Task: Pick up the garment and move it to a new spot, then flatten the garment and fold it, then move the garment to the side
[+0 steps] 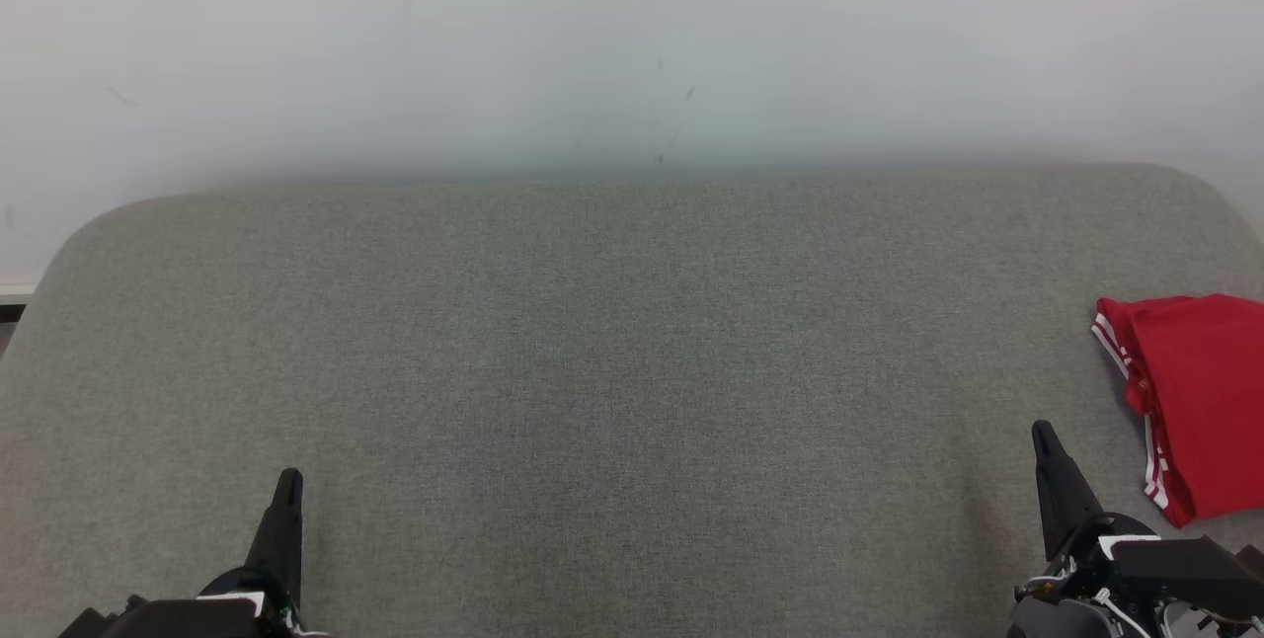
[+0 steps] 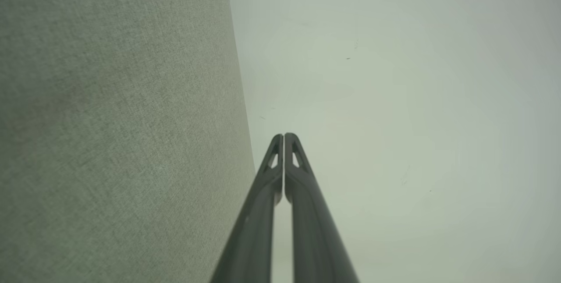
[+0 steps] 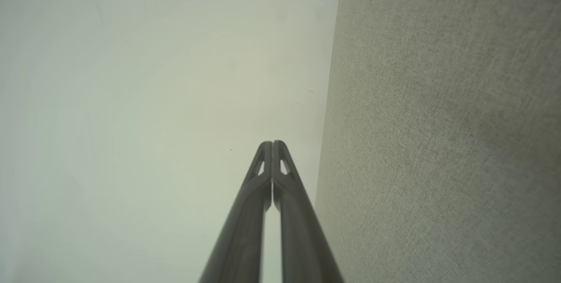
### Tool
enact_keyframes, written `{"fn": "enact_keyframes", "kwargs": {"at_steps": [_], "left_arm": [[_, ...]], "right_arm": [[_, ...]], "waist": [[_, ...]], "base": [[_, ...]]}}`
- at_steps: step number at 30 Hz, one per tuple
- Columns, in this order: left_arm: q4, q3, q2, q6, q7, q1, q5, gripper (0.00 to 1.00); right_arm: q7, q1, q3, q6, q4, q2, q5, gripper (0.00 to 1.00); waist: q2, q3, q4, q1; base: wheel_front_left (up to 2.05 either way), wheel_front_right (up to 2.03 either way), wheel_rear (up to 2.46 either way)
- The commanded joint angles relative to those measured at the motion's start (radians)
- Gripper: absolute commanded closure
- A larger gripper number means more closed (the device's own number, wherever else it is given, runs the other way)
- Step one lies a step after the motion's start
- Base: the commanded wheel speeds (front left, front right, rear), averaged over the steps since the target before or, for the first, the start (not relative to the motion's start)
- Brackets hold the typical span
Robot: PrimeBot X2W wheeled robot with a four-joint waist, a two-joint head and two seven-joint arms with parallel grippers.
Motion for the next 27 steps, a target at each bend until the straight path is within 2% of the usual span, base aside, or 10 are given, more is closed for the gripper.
{"fn": "enact_keyframes", "kwargs": {"at_steps": [1, 27], "left_arm": [[0.001, 0.001, 0.004, -0.001, 0.001, -0.010, -0.006, 1.00], [0.001, 0.001, 0.004, -0.001, 0.000, -0.010, -0.005, 1.00]], "right_arm": [[0.003, -0.004, -0.001, -0.002, -0.002, 0.002, 0.001, 1.00], [0.003, -0.004, -0.001, -0.002, -0.002, 0.002, 0.002, 1.00]], "waist": [[-0.0001, 0.000, 0.000, 0.0000], [-0.0001, 0.000, 0.000, 0.0000]], "base": [[0.00, 0.00, 0.00], [0.00, 0.00, 0.00]]}}
